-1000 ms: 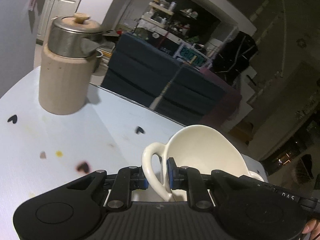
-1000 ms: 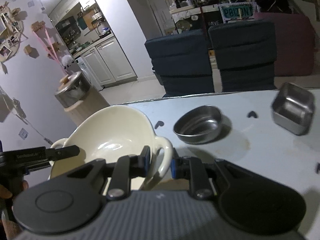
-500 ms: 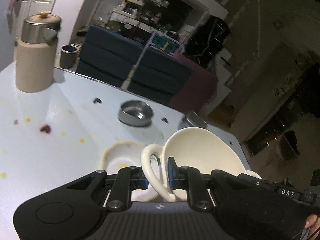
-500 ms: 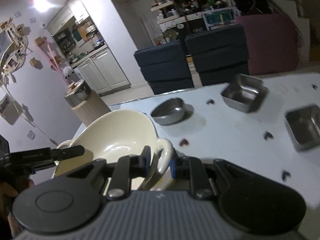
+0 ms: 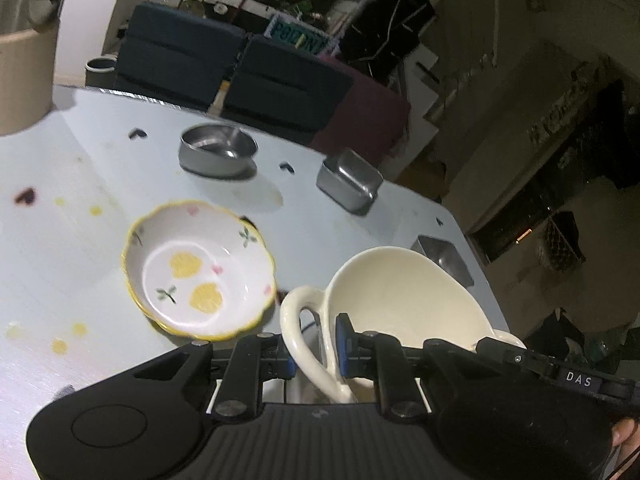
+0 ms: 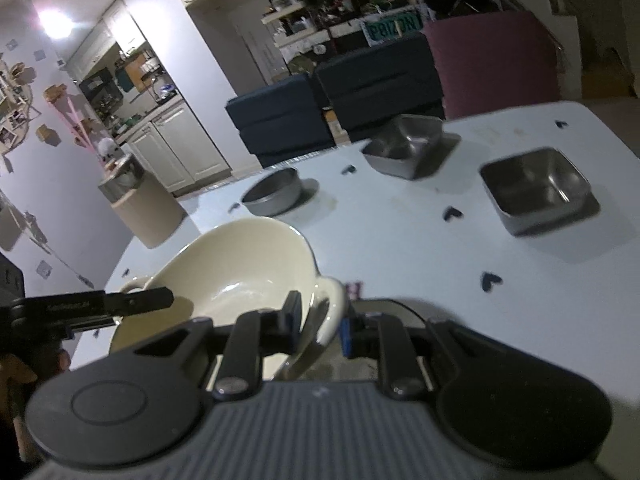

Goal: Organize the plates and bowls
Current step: 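Carry the cream bowl with both tools across the table toward the lemon-print bowl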

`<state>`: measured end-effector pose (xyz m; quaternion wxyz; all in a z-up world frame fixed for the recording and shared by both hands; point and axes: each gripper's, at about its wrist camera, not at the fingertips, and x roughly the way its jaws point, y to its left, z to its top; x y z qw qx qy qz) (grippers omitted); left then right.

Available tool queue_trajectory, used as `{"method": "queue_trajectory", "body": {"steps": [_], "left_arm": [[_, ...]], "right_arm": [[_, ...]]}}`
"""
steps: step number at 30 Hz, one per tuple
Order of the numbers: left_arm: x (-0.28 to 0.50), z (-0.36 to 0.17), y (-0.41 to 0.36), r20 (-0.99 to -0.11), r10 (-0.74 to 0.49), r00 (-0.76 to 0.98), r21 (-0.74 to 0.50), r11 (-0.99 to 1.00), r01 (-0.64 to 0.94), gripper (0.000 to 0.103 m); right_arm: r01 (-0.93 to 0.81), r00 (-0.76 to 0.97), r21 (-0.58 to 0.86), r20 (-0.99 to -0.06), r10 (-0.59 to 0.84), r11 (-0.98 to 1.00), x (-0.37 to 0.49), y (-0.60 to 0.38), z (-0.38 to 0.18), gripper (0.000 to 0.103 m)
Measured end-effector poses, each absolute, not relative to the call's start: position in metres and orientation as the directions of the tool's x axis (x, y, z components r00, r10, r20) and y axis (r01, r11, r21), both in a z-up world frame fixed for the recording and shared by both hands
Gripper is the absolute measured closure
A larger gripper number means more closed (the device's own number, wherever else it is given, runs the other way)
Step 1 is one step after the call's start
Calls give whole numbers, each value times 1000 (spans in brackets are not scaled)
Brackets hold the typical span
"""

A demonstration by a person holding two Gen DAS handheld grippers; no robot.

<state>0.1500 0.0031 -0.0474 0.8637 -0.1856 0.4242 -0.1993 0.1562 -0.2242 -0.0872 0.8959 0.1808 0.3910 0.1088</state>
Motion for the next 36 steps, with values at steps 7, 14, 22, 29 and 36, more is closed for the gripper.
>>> {"method": "queue_trajectory", "body": {"steps": [7,14,22,29,36], "left_arm": [[153,-82,-10,-698,-515,498,-497,849,181,82],[157,-107,-12,-732,-501,462,-492,858,151,82],[161,-119,-8,-742,-498,449,-494,859,135,80],[164,-134,-13,-757,-505,416,-502,856,125,77],[165,-138,-18,-753,-508,418,-509,852,119,75]], "right_arm": [[-27,640,392,-700,317,920,147,-237,-105,80],[13,591,352,-757,277,936,148,-235,-120,80],[7,567,325,-781,264,946,158,-229,-128,80],[19,553,304,-797,243,953,161,-228,-131,81],[31,558,271,-803,209,962,163,-228,-129,81]]}}
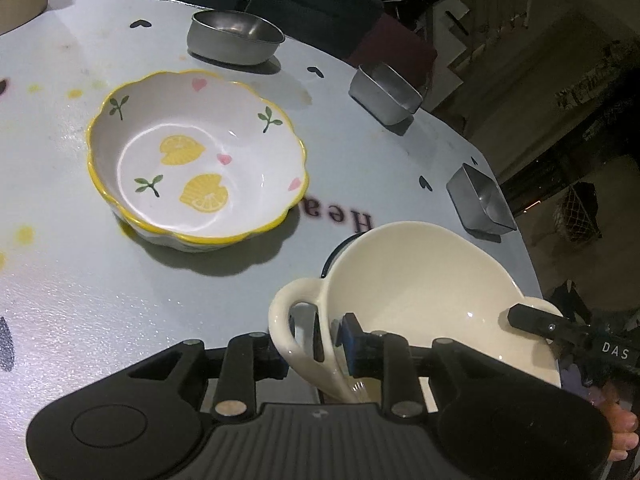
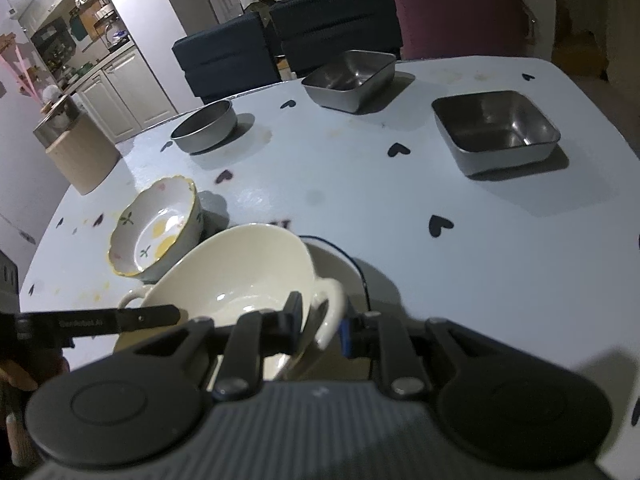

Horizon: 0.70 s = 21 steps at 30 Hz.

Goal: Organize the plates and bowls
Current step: 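Carry the cream bowl with both tools across the table toward the lemon-print bowl, then lower the cream bowl onto the table beside the lemon-print bowl with both tools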

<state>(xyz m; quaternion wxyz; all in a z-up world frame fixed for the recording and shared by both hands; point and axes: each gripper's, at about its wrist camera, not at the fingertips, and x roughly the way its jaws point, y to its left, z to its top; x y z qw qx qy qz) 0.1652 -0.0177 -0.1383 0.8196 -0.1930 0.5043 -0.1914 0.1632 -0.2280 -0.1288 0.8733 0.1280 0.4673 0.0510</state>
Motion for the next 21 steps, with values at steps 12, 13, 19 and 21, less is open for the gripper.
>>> {"method": "queue_trajectory", "body": {"steps": [12,13,19,21], "left_arm": [[164,-143,-28,-770,-502,394,-485,861,150,75],[164,-143,-28,-772,-500,392,-481,863,154,75],[164,-144,-30,-783,-497,375,-477,866,152,75],[164,-144,-29,-785,-496,370,-474,867,155,74]], "right_arm": [[50,530,227,-832,167,973,167,-230,-132,80],[49,527,223,-834,165,973,167,-229,-132,80],[48,505,204,-849,153,978,172,-228,-136,79],[44,504,201,-850,152,979,172,-228,-136,79]]}}
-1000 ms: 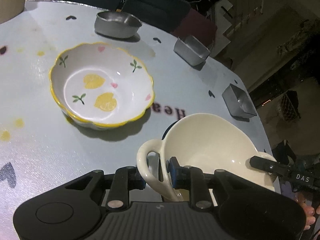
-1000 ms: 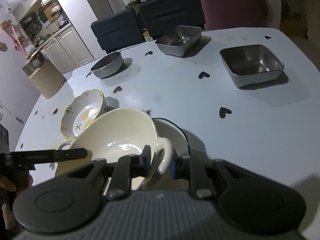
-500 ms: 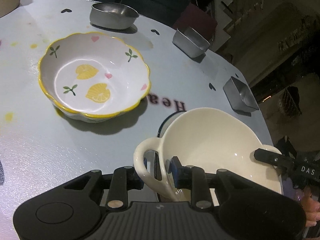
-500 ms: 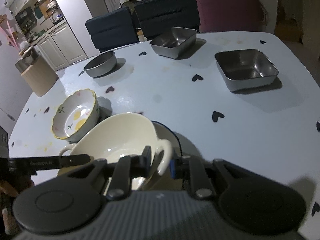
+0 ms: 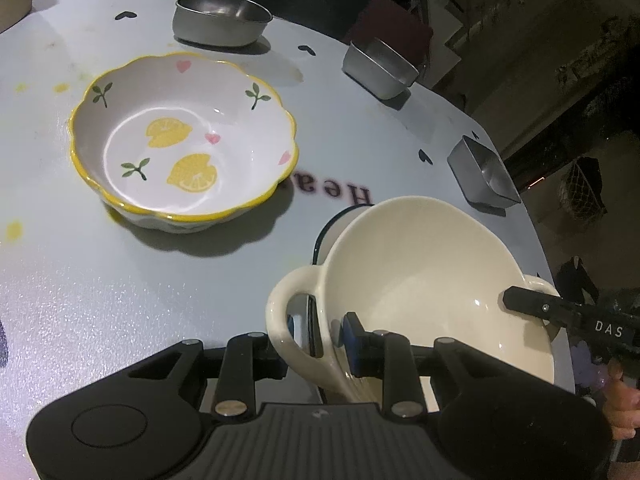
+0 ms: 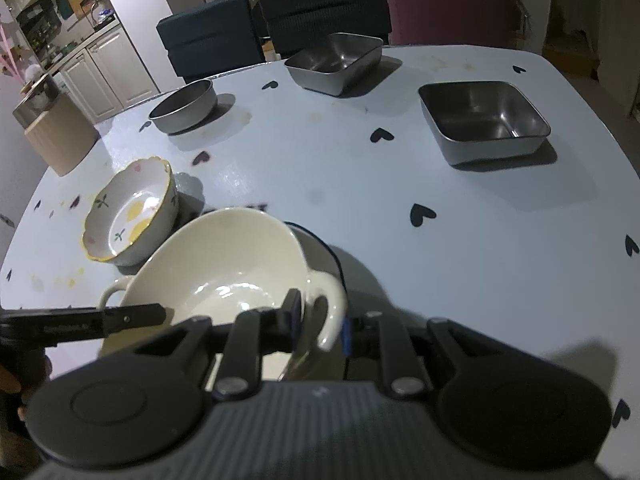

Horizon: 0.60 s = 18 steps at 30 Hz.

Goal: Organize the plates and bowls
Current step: 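Lower the cream bowl onto the table beside the lemon-print bowl with both tools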

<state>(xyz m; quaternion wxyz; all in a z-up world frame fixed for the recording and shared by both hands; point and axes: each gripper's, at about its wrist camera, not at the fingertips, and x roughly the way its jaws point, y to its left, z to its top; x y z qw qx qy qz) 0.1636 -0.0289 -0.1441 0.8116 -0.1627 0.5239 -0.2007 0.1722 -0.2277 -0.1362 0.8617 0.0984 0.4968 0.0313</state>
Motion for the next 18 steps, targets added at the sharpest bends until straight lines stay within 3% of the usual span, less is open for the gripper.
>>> {"method": "queue_trajectory", "body": {"steps": [18], "left_arm": [[159,-137,-35,-814,-444,376,-385,895,225,72]], "right_arm": [[19,468,178,-871,149,984,177,-227,-146,75]]}}
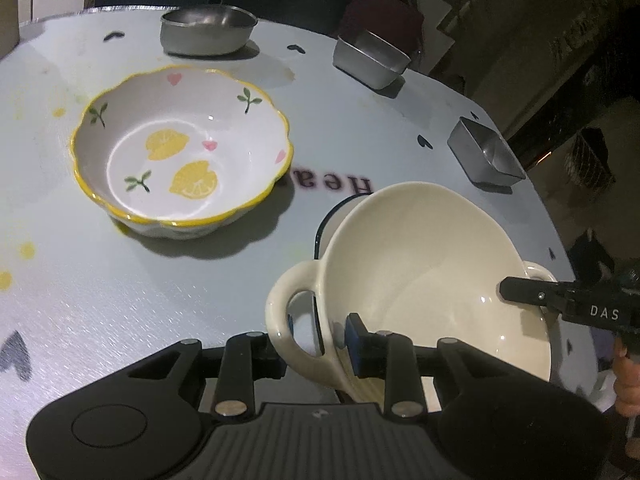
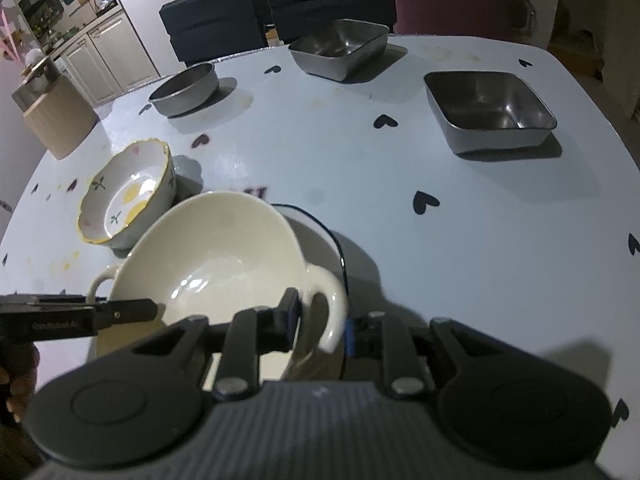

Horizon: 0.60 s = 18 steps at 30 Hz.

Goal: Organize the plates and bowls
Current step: 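Lower the cream bowl onto the table beside the lemon-print bowl with both tools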

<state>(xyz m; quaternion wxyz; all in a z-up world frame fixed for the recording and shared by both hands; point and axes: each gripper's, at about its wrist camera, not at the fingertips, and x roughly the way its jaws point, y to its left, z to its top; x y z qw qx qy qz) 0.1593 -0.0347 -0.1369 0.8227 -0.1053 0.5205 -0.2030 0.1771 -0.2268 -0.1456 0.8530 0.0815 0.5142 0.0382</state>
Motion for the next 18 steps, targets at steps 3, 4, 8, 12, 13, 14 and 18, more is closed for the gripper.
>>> {"method": "queue_trajectory", "body": {"steps": [3,4,8,12,13,14,18], "left_arm": [[158,-136,-35,-816,-436,380,-370,899,236,72],[158,-136,-35,-816,-436,380,-370,898,238,72],[158,-136,-34,-817,-438,376,-370,897,240,72],[158,-134,-35,-821,-431,375,-359,900,249,69],[158,-133,-36,-821,-430,376,-354,900,257,69],[157,-132,-38,-824,-422,378,-341,902,263,69],[158,-133,-38,-824,-423,376,-344,902,261,69]], "right_arm": [[18,453,179,-878,152,984,179,-226,-150,73],[15,448,179,-881,153,984,181,-226,-151,73],[16,441,184,-883,158,983,183,-227,-152,72],[14,441,174,-885,150,985,185,-226,-153,71],[9,441,163,-886,143,987,185,-226,-154,70],[7,435,150,-891,132,989,186,-225,-156,68],[7,428,133,-896,117,991,186,-223,-160,67]]}}
